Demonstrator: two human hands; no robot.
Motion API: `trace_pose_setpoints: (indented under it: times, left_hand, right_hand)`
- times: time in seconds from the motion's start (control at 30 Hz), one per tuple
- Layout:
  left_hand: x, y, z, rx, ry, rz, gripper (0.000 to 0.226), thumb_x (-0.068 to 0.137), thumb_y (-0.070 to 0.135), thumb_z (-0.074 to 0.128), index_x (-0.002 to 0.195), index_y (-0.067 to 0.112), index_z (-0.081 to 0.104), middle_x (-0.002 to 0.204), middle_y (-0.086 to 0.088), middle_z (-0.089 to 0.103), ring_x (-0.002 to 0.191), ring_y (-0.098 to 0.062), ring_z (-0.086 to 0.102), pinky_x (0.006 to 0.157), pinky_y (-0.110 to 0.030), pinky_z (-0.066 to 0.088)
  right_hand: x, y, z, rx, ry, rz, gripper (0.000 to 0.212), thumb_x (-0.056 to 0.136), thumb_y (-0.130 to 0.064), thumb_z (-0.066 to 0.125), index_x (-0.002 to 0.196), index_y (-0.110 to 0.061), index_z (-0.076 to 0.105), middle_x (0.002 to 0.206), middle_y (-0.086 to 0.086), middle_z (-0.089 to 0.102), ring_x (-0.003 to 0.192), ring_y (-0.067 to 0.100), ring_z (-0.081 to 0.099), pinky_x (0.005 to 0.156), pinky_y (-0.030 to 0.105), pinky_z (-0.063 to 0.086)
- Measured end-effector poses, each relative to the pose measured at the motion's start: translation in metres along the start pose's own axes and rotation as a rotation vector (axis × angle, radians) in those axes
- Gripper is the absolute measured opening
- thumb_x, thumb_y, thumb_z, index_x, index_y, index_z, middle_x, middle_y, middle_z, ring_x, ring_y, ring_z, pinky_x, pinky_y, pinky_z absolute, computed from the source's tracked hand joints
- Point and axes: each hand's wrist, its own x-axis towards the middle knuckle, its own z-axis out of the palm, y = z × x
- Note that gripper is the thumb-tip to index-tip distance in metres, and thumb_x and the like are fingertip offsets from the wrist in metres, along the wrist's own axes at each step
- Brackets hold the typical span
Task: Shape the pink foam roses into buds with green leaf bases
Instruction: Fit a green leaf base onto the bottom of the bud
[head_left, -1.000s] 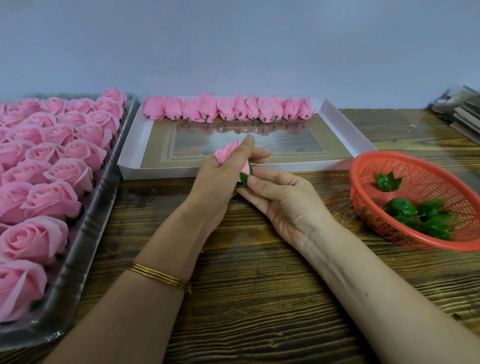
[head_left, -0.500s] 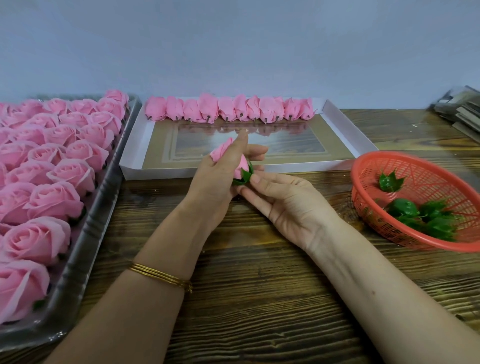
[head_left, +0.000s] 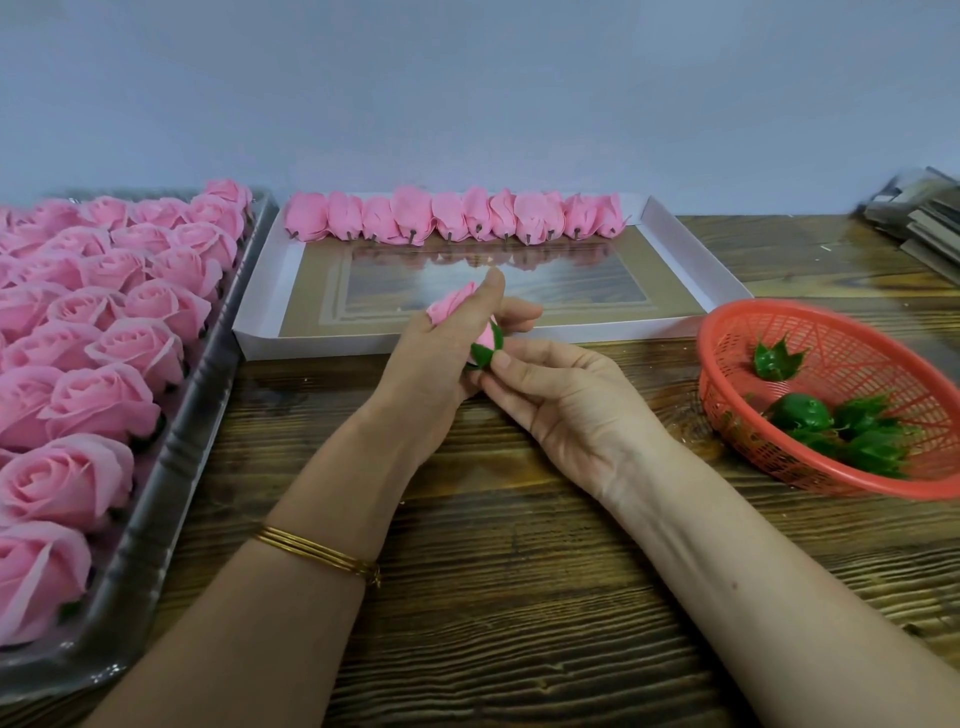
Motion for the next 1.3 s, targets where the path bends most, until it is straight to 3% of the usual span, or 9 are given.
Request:
trace_pose_setpoints:
  times: [0.23, 0.4, 0.53, 0.77, 0.87, 1.0, 1.17, 1.23, 1.3]
  left_hand:
    - [-0.0012, 0.0023, -0.0006, -0.030, 0.016, -0.016, 0.040, 0.095, 0.046, 0.052, 0.076, 0.023, 0.079, 0.098, -0.002, 0.075, 0.105, -0.017, 0.068, 0.093, -0.035, 0.054]
    - [-0.0019, 0.0019, -0.0004, -0.018, 0.030, -0.008, 0.038, 0.084, 0.053, 0.056, 0.078, 0.025, 0.079, 0.097, 0.000, 0.074, 0.100, -0.016, 0.068, 0.089, -0.031, 0.054]
    - [-0.0006, 0.0005, -0.0012, 0.011, 0.020, -0.021, 0.038, 0.093, 0.048, 0.053, 0.080, 0.024, 0.080, 0.096, 0.002, 0.076, 0.102, -0.013, 0.069, 0.086, -0.027, 0.055]
    - [0.0017, -0.0001, -0.0059, 0.069, -0.027, -0.049, 0.035, 0.087, 0.054, 0.055, 0.102, 0.031, 0.078, 0.106, -0.002, 0.067, 0.102, -0.017, 0.065, 0.100, -0.039, 0.051]
    - [0.0026, -0.0001, -0.0070, 0.054, -0.045, -0.060, 0.034, 0.087, 0.054, 0.056, 0.103, 0.032, 0.077, 0.107, -0.002, 0.065, 0.100, -0.016, 0.064, 0.094, -0.037, 0.052]
    - [0.0031, -0.0010, -0.0073, 0.035, -0.051, -0.063, 0.032, 0.090, 0.050, 0.056, 0.104, 0.030, 0.077, 0.102, 0.000, 0.067, 0.093, -0.011, 0.068, 0.086, -0.034, 0.054]
    - [0.0037, -0.0031, -0.0063, 0.095, -0.046, -0.041, 0.038, 0.081, 0.056, 0.056, 0.104, 0.034, 0.077, 0.088, 0.013, 0.073, 0.095, -0.009, 0.069, 0.093, -0.037, 0.054]
    - [0.0036, -0.0044, -0.0056, 0.092, -0.047, -0.034, 0.036, 0.086, 0.054, 0.055, 0.106, 0.033, 0.076, 0.091, 0.011, 0.074, 0.098, -0.013, 0.070, 0.095, -0.040, 0.052]
    - [0.0029, -0.0036, -0.0046, 0.080, -0.051, -0.040, 0.035, 0.091, 0.051, 0.054, 0.110, 0.030, 0.074, 0.099, 0.002, 0.076, 0.101, -0.021, 0.070, 0.099, -0.045, 0.050]
  right_hand:
    - [-0.0002, -0.0009, 0.0000, -0.042, -0.012, -0.007, 0.023, 0.074, 0.006, 0.066, 0.097, 0.009, 0.066, 0.083, 0.015, 0.074, 0.075, 0.020, 0.073, 0.074, 0.025, 0.060]
    - [-0.0008, -0.0038, 0.0003, -0.077, -0.032, 0.089, 0.024, 0.074, -0.004, 0.068, 0.097, 0.003, 0.069, 0.087, 0.018, 0.074, 0.075, 0.024, 0.074, 0.066, 0.026, 0.060]
    - [-0.0009, -0.0048, 0.0003, -0.048, -0.047, 0.117, 0.016, 0.076, -0.007, 0.066, 0.089, 0.001, 0.071, 0.089, 0.020, 0.073, 0.078, 0.026, 0.074, 0.067, 0.027, 0.060]
    - [0.0000, -0.0028, -0.0025, -0.039, -0.046, 0.059, 0.029, 0.066, 0.000, 0.068, 0.094, 0.007, 0.070, 0.091, 0.018, 0.074, 0.081, 0.024, 0.073, 0.078, 0.028, 0.060]
    - [-0.0003, -0.0028, -0.0016, -0.058, -0.032, 0.033, 0.032, 0.071, 0.005, 0.067, 0.102, 0.011, 0.066, 0.092, 0.017, 0.074, 0.083, 0.023, 0.073, 0.080, 0.027, 0.059]
    - [-0.0017, -0.0014, 0.0001, -0.042, -0.034, -0.030, 0.034, 0.069, 0.013, 0.065, 0.103, 0.013, 0.062, 0.083, 0.017, 0.074, 0.077, 0.022, 0.074, 0.070, 0.025, 0.060]
    - [-0.0008, 0.0016, 0.0003, -0.171, 0.027, -0.140, 0.035, 0.056, 0.010, 0.072, 0.089, 0.002, 0.065, 0.079, 0.013, 0.073, 0.075, 0.023, 0.071, 0.081, 0.033, 0.060]
    - [-0.0009, 0.0024, -0.0001, -0.255, 0.057, -0.193, 0.037, 0.051, 0.005, 0.075, 0.085, -0.002, 0.067, 0.078, 0.011, 0.072, 0.076, 0.023, 0.069, 0.084, 0.035, 0.059]
    - [-0.0010, 0.0032, -0.0003, -0.336, 0.074, -0.243, 0.035, 0.058, 0.013, 0.077, 0.087, -0.002, 0.067, 0.077, 0.010, 0.071, 0.075, 0.022, 0.068, 0.081, 0.031, 0.059]
